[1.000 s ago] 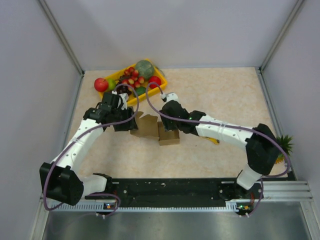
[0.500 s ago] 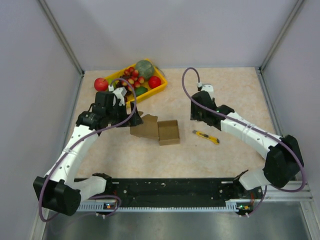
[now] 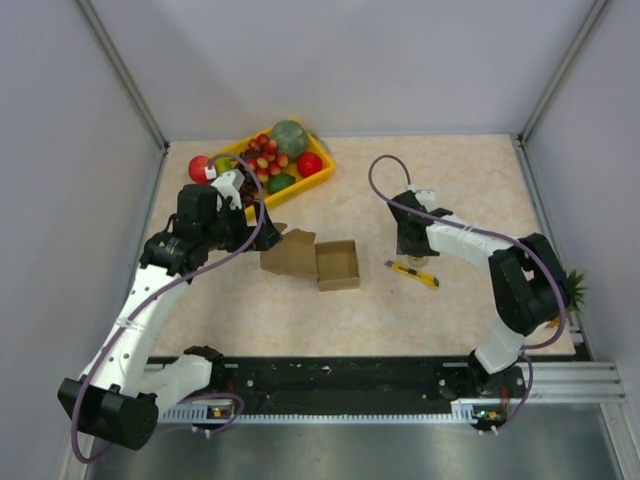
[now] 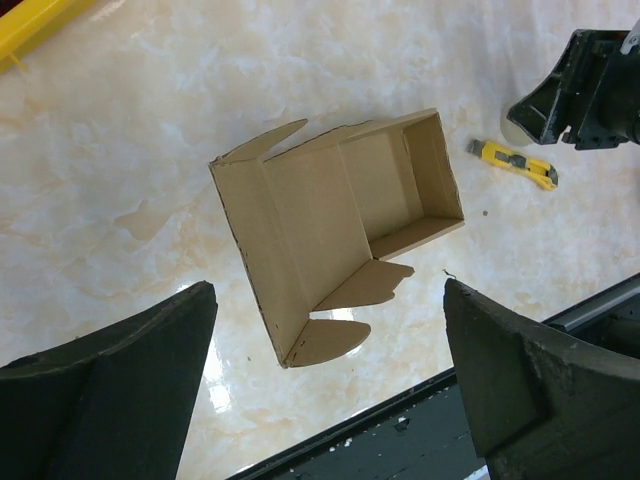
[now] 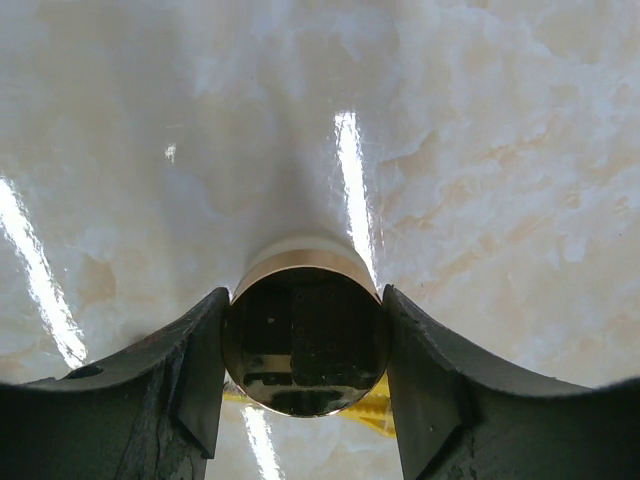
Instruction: Unpack the express box
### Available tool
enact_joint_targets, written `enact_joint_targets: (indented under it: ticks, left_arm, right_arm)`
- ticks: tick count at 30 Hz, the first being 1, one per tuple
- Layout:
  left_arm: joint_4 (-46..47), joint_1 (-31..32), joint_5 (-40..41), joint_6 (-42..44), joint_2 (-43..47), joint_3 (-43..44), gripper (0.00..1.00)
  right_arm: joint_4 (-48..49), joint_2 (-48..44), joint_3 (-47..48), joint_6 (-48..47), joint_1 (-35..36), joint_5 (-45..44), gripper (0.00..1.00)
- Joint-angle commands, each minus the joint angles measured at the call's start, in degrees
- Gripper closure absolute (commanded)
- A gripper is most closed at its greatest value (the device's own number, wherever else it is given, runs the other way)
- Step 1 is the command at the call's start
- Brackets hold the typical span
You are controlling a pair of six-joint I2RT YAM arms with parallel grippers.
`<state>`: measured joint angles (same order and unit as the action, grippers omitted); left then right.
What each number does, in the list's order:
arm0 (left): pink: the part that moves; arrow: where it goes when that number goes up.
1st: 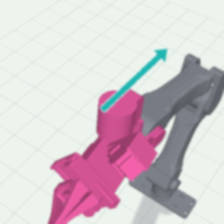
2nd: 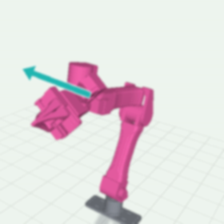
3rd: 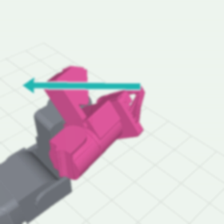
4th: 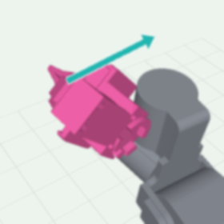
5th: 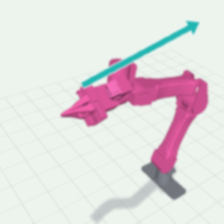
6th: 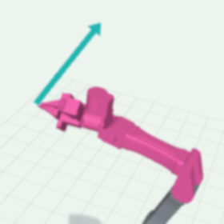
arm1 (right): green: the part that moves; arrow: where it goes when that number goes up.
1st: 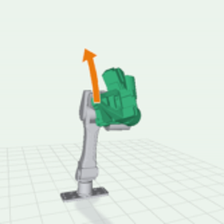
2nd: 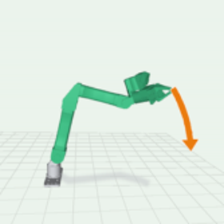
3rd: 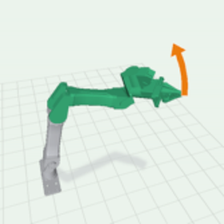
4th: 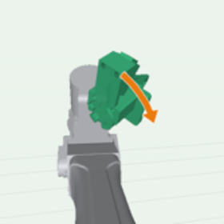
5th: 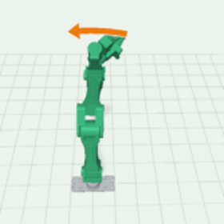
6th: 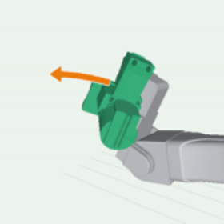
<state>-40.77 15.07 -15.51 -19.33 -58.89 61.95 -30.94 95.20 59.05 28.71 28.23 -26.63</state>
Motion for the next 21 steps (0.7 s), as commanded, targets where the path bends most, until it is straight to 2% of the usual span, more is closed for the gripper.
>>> enact_joint_targets:
  ticks: [1,6,10,13,17,18,21]
  left_arm:
    - [1.8,-0.2,0.5,0.6,1.3,1.9,0.01]
    - [1.7,-0.2,-1.9,-0.4,1.4,1.7,0.01]
    - [1.0,-0.2,-2.3,-0.6,1.7,2.6,0.01]
    - [0.5,-0.2,-2.3,-0.4,1.9,3.5,0.01]
    - [0.8,-0.2,-2.9,-1.1,2.0,3.5,0.01]
    - [0.7,-0.2,-3.2,-1.3,2.1,3.4,0.01]
    - [0.7,-0.2,-3.5,-1.7,3.2,2.9,0.01]
  right_arm:
    - [2.2,2.3,3.3,0.9,-0.8,-0.5,0.65]
    - [0.3,3.2,4.9,2.0,-1.2,0.4,0.52]
    - [-1.3,1.0,6.2,2.3,-1.2,0.7,0.29]
    - [-2.4,-1.2,7.0,2.1,-1.2,0.9,0.16]
    - [-5.9,-4.6,9.2,2.2,-1.2,1.0,0.07]
    - [-6.6,-5.4,9.6,2.2,-1.2,1.1,0.02]
    - [-9.5,-9.8,11.1,2.1,-1.2,0.9,0.01]
